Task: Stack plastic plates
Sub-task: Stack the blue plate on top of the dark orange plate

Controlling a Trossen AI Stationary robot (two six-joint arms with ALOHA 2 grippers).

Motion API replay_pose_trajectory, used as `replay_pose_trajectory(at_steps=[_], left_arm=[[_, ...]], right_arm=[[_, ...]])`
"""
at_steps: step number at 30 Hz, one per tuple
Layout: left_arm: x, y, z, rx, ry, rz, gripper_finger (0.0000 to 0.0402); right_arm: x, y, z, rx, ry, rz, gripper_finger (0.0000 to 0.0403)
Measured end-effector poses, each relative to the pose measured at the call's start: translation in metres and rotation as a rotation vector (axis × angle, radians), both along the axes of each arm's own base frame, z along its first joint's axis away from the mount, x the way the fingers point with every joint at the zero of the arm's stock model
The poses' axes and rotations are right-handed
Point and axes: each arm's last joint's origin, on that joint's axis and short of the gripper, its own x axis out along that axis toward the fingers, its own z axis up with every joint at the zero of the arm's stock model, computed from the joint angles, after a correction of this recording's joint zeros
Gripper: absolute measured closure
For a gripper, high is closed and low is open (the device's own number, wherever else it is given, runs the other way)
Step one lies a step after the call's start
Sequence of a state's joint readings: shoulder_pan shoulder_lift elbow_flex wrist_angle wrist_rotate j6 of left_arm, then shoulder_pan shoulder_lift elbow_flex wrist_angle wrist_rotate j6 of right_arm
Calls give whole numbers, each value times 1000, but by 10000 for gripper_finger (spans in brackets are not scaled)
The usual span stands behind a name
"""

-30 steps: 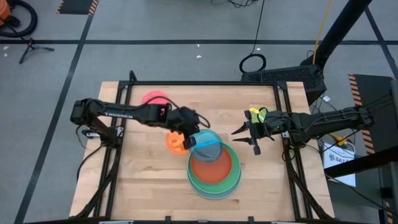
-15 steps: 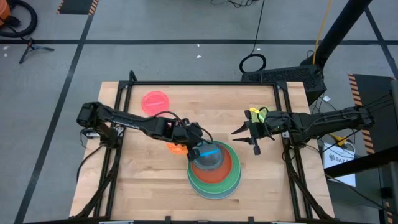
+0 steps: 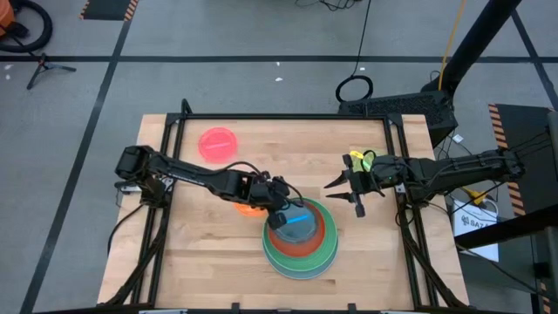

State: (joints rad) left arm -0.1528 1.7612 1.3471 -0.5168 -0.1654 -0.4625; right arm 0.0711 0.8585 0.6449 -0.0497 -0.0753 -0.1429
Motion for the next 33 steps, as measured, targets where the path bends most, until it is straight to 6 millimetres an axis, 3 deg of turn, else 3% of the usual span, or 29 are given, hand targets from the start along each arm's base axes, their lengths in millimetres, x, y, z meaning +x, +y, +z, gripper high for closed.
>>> replay_pose_trajectory(at_steps=[33], left_arm=[[0,0,-1,-21,5,33,382]], right_arm=[[0,0,0,1,1,0,294]])
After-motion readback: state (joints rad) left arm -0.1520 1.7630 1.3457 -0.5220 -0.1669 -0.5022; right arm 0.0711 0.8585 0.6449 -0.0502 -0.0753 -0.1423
